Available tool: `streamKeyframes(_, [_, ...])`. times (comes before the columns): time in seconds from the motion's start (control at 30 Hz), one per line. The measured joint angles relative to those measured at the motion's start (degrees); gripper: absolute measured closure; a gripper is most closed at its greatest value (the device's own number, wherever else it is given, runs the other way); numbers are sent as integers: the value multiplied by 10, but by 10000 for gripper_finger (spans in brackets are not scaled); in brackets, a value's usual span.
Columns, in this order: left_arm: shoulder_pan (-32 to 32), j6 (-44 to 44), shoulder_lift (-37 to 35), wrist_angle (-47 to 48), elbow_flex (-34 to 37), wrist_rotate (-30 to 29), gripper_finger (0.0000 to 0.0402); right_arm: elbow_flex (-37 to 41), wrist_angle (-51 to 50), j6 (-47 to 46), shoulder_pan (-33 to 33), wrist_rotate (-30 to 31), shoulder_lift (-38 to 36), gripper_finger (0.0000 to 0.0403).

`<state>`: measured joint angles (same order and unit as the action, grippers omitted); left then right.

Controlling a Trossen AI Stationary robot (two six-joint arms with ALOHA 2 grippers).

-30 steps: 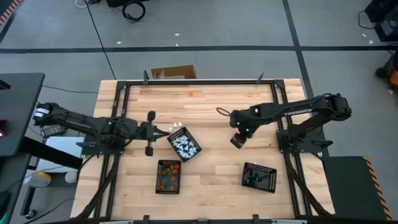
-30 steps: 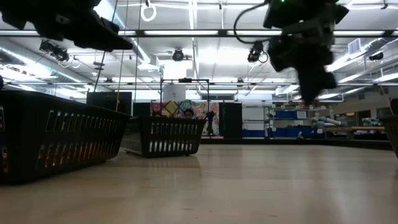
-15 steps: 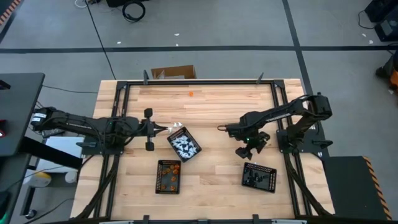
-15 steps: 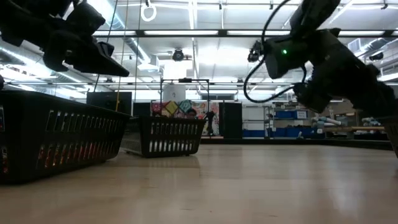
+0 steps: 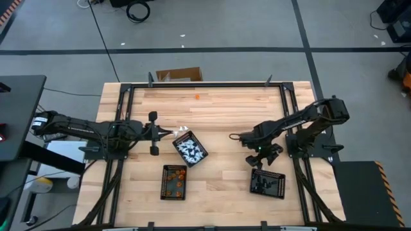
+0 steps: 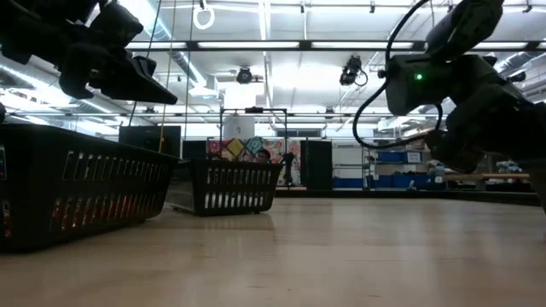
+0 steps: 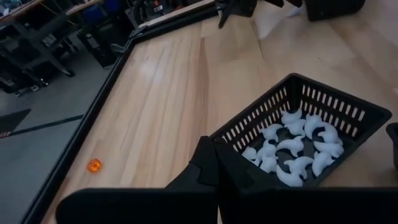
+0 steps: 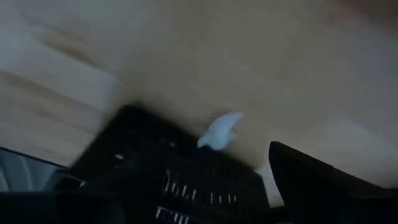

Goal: Sort Halloween decoration
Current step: Put the white ghost toy into the middle black basket

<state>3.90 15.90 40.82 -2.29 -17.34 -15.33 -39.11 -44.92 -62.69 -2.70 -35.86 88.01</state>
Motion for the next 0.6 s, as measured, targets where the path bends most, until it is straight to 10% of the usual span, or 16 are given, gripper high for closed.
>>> streamKeyframes(0.6, [0,0,0,4,0,0,402,62,115,-153,-40,-15,0,132])
